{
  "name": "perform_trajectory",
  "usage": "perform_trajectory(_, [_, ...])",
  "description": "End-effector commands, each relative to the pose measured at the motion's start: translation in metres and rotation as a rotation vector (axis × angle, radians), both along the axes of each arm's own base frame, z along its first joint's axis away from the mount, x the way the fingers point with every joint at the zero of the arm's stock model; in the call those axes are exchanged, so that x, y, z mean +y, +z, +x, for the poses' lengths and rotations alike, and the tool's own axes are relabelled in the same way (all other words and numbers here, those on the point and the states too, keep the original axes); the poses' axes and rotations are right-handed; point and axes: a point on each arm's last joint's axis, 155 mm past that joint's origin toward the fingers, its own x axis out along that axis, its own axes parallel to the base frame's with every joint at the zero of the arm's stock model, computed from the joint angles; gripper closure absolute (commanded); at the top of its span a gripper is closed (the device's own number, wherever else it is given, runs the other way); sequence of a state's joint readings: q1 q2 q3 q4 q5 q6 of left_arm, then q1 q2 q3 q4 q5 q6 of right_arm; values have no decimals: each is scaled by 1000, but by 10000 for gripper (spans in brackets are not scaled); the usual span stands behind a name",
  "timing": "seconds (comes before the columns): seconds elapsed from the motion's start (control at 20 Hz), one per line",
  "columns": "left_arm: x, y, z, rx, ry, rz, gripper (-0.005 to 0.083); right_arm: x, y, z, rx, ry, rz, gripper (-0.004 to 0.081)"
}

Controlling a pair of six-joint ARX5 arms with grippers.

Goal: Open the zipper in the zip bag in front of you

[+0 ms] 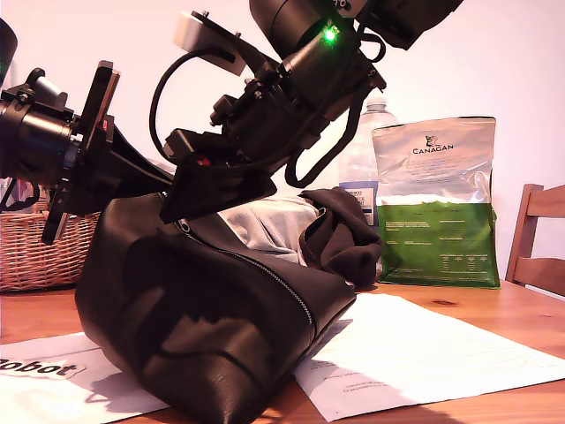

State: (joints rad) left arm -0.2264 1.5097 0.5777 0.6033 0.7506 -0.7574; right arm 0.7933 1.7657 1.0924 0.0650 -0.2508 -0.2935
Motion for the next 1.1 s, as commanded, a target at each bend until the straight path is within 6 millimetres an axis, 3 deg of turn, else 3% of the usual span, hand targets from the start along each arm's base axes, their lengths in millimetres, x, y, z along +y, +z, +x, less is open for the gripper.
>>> perform_trajectory(0.0, [0, 4, 0, 7, 0, -24, 798, -3, -10, 6, 13, -26, -17, 509])
perform_trajectory(0.6, [-4, 8, -5, 94, -10, -94, 798, -4, -3, 15, 15, -55, 20, 529])
perform_trajectory(1.05, [-6, 17, -5, 88, -18, -130, 798, -4, -3, 15, 28, -64, 27, 636])
